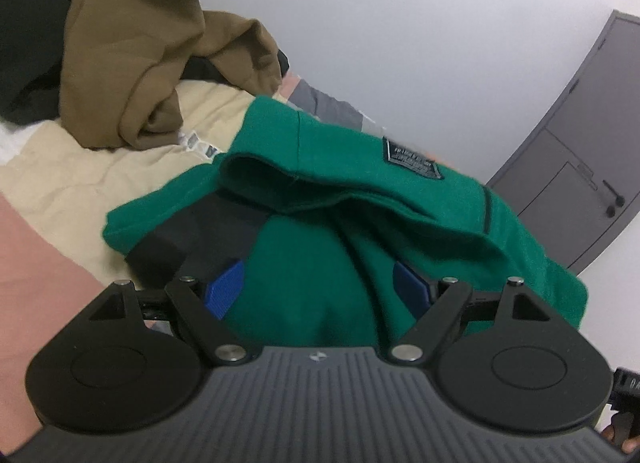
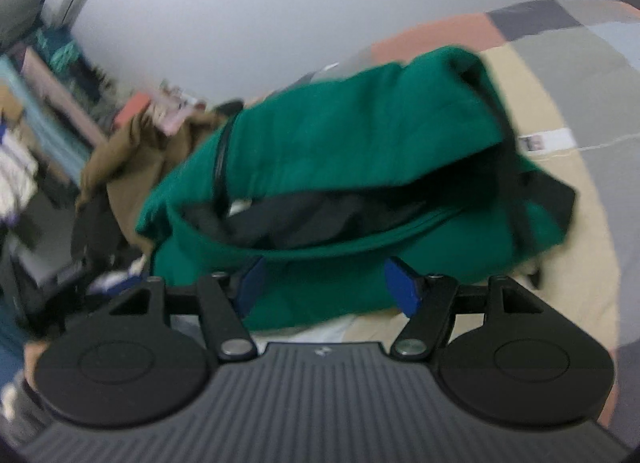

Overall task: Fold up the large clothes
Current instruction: 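Smooth the folded sweatshirt flat with both open tools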

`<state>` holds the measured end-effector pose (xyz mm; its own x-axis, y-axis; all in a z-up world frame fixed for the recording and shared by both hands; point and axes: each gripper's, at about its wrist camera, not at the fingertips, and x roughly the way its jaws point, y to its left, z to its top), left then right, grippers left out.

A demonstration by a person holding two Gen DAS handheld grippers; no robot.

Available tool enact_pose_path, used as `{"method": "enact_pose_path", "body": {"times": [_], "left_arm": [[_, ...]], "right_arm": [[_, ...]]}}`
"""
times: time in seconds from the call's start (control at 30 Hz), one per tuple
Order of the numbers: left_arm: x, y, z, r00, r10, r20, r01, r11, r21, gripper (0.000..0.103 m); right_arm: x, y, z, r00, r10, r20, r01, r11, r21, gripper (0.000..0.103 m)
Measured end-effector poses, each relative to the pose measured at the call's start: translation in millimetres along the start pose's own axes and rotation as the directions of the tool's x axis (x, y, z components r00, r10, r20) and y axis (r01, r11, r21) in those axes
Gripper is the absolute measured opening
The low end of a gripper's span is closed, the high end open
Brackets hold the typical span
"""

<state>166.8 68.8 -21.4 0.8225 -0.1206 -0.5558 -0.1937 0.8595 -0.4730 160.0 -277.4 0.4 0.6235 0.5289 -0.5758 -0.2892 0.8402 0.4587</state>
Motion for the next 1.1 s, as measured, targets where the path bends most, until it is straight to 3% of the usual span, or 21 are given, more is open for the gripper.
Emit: {"method": "enact_pose_path", "body": {"times": [0.17, 0.3, 0.5, 0.73, 0.93, 1.03, 1.1], "left_arm": [[23, -5, -5, 0.999, 0.040, -0.010, -0.039, 0.997, 0.064, 0.085], [26, -6, -4, 0.999, 0.039, 0.009, -0.040, 0.997, 0.073, 0.085], [24, 2, 5, 0.998, 0.029, 0.057, -0.032, 0.998, 0.049, 0.085], [26, 8, 16, 0.993, 0.006, 0.115, -0.012, 0.998, 0.056, 0.085], [28, 17, 24, 0.985, 0.002, 0.171, -0.009, 0.999, 0.041, 0.085], [30, 27, 27, 0.984, -0.007, 0.177, 0.005, 1.000, 0.014, 0.085], [34, 32, 29, 0.985, -0.021, 0.172, 0.021, 1.000, 0.002, 0.085]], "right_arm": [[41, 22, -16, 0.998, -0.009, -0.069, 0.004, 0.997, -0.076, 0.067], [64, 33, -9, 0.995, -0.096, 0.027, 0.099, 0.984, -0.148, 0.064], [91, 47, 35, 0.984, -0.108, 0.141, 0.132, 0.975, -0.176, 0.064], [144, 50, 94, 0.976, -0.161, 0.146, 0.182, 0.972, -0.150, 0.064], [189, 53, 126, 0.964, -0.225, 0.139, 0.244, 0.960, -0.138, 0.064], [207, 47, 137, 0.948, -0.278, 0.157, 0.297, 0.948, -0.115, 0.064], [222, 38, 143, 0.947, -0.292, 0.132, 0.305, 0.948, -0.093, 0.064]]}}
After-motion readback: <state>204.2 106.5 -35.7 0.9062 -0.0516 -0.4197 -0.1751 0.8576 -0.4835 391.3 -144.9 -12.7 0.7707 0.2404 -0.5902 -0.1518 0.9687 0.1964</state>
